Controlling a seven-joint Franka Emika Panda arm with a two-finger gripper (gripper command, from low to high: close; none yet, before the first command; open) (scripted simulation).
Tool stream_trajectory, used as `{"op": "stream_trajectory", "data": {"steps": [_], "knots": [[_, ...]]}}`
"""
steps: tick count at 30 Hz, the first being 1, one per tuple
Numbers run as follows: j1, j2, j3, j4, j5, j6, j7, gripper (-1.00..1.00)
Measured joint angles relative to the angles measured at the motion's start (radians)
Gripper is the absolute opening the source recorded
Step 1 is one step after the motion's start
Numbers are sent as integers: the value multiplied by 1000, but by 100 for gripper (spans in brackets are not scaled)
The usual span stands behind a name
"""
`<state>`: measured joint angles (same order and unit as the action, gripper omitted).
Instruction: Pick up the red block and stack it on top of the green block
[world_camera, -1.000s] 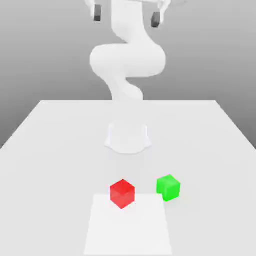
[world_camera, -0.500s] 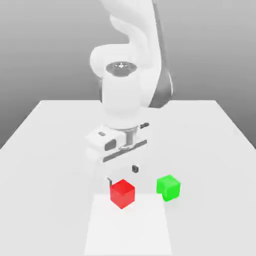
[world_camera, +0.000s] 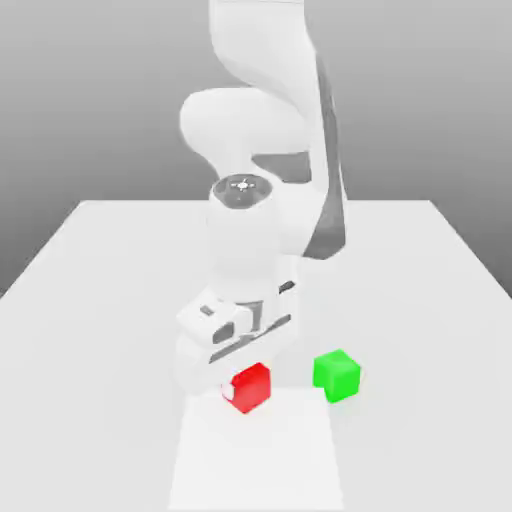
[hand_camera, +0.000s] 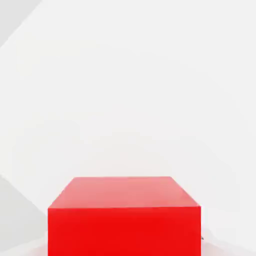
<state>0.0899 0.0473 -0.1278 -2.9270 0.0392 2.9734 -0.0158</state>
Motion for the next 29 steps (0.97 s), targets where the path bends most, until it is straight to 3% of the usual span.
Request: {"op": "stream_trajectory", "data": {"steps": [6, 17, 26, 27, 29], "knots": [[-8, -187, 33, -30, -82, -157, 101, -100], [192, -371, 231, -77, 34, -294, 382, -100], [185, -104, 259, -70, -13, -33, 449, -100], [183, -82, 258, -69, -21, -13, 455, 100], [183, -82, 258, -69, -21, -13, 455, 100]]}}
